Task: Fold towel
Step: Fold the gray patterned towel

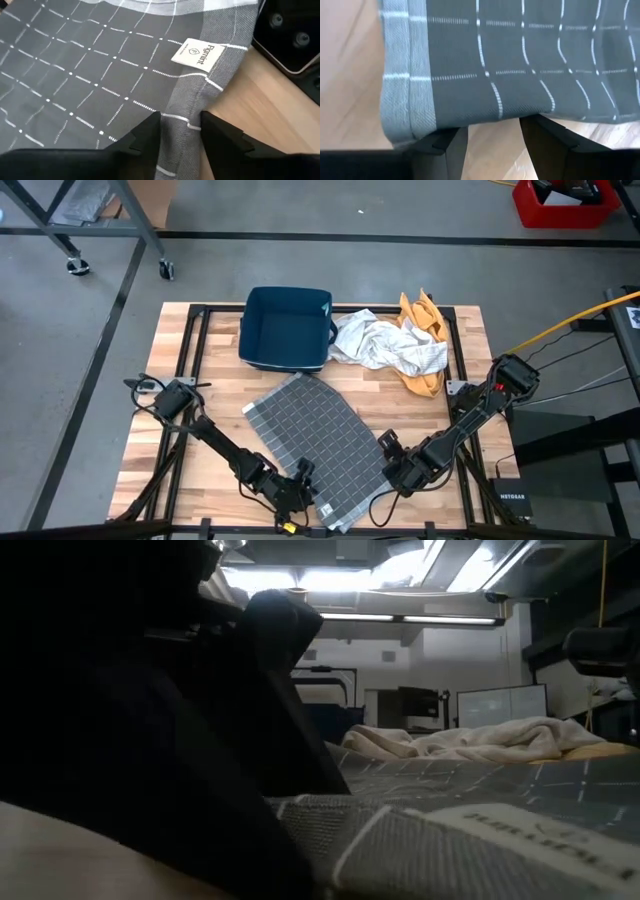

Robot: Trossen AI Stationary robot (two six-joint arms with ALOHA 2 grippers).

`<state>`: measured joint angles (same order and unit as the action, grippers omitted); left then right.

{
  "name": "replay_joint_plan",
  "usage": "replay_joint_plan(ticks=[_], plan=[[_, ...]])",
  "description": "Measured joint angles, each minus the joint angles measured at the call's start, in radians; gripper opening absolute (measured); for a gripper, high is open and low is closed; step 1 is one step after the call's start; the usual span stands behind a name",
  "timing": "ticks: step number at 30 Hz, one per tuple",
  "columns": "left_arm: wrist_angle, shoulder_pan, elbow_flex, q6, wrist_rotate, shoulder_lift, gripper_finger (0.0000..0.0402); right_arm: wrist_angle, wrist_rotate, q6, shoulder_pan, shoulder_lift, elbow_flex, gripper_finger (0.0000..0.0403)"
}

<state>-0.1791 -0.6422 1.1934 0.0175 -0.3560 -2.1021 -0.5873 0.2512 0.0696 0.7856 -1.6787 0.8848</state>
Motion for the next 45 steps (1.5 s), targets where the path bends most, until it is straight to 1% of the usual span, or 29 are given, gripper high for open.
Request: replay_joint_plan(ticks=[4,8,9,11,13,16,18,21,24,29,34,37,40,42,45], plan=[[-0.001,0.000,0.000,-0.101,-0.001,-0.001,0.0074,0.040,-0.045,0.007,0.000,0.000,0.000,0.0139],[0.002,0.001,0.000,-0.237,-0.012,-0.002,0.0018,0.071,-0.096,0.033,0.000,0.000,0.000,0.0073],[0.002,0.001,0.000,-0.278,-0.016,-0.002,0.0010,0.074,-0.109,0.050,0.000,0.000,0.000,0.0054],[0.002,0.002,0.000,-0.358,-0.018,-0.002,0.0007,0.074,-0.138,0.089,-0.001,0.000,0.000,0.0018],[0.002,-0.003,0.000,-0.422,-0.019,-0.002,0.0009,0.073,-0.164,0.127,-0.001,0.000,0.000,0.0008],[0.005,-0.015,-0.001,-0.489,-0.020,0.003,0.0004,0.073,-0.182,0.214,-0.001,0.000,0.000,0.0019],[0.002,-0.026,-0.002,-0.537,-0.019,0.008,0.0004,0.073,-0.192,0.263,-0.001,0.000,0.000,0.0018],[-0.022,-0.047,-0.002,-0.581,-0.010,0.013,0.0003,0.073,-0.193,0.274,0.000,0.000,0.000,0.0006],[-0.037,-0.066,-0.002,-0.609,-0.009,0.016,0.0003,0.066,-0.192,0.265,-0.001,0.000,0.000,0.0008],[-0.001,-0.079,-0.002,-0.644,-0.016,0.016,0.0002,0.056,-0.192,0.264,-0.001,0.000,0.000,0.0035],[0.024,-0.076,-0.002,-0.638,-0.022,0.017,0.0002,0.055,-0.198,0.297,-0.001,0.000,0.000,0.0064],[0.034,-0.071,-0.002,-0.629,-0.022,0.019,0.0002,0.055,-0.218,0.298,-0.001,0.000,0.000,0.0085],[0.037,-0.071,-0.001,-0.620,-0.024,0.019,0.0002,0.055,-0.216,0.296,-0.001,0.000,0.000,0.0110],[0.039,-0.070,-0.001,-0.620,-0.025,0.019,0.0002,0.053,-0.193,0.264,-0.001,0.000,0.000,0.0127],[0.045,-0.070,-0.001,-0.620,-0.025,0.019,0.0002,0.011,-0.142,0.151,-0.001,0.001,0.001,0.0150]])
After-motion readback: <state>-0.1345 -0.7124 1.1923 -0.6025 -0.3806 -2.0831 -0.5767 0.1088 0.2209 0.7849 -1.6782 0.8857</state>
